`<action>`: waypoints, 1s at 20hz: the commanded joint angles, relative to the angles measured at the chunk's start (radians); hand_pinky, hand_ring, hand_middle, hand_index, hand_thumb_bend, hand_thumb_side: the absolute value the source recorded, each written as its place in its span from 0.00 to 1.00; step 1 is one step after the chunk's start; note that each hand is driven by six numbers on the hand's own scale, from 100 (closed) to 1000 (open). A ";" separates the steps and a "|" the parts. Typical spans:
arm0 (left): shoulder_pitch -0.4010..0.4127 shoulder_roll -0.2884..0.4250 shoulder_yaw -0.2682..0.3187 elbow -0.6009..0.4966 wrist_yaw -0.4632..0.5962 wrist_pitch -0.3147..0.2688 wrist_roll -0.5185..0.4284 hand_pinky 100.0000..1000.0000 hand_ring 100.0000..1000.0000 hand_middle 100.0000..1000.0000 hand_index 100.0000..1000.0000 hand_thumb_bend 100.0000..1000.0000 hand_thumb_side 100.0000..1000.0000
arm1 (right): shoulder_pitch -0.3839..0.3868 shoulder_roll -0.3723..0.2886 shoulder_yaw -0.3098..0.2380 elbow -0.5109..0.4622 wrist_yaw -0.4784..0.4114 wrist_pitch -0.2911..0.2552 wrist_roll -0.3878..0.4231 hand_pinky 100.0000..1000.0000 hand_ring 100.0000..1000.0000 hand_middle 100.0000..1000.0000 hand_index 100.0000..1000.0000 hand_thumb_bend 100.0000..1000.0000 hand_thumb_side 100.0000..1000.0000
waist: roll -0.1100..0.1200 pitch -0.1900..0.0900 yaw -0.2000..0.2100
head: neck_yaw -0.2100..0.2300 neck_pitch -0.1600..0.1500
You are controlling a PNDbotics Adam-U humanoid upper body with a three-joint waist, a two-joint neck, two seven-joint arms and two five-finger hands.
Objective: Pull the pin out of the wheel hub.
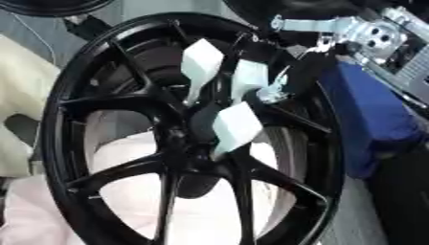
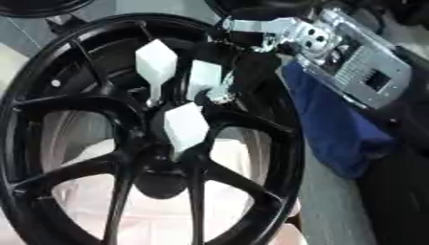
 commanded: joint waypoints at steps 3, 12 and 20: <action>-0.007 0.008 0.011 -0.015 -0.004 0.002 0.004 0.97 0.53 0.46 0.67 0.05 0.61 | -0.017 -0.016 -0.008 -0.002 -0.024 0.014 -0.010 0.70 0.64 0.45 0.50 0.34 0.05 | 0.004 -0.016 0.002 | -0.004 -0.010; -0.004 0.004 0.013 -0.015 -0.007 0.007 0.007 0.97 0.53 0.46 0.67 0.05 0.62 | -0.017 -0.014 -0.010 -0.001 -0.045 0.037 -0.022 0.68 0.58 0.37 0.43 0.23 0.00 | 0.000 -0.017 0.005 | -0.002 -0.008; 0.003 0.005 0.017 -0.015 -0.005 0.007 0.012 0.97 0.53 0.46 0.67 0.05 0.62 | -0.029 -0.028 -0.026 -0.036 -0.074 0.057 -0.055 0.66 0.55 0.29 0.34 0.26 0.02 | 0.003 -0.026 -0.003 | -0.001 0.002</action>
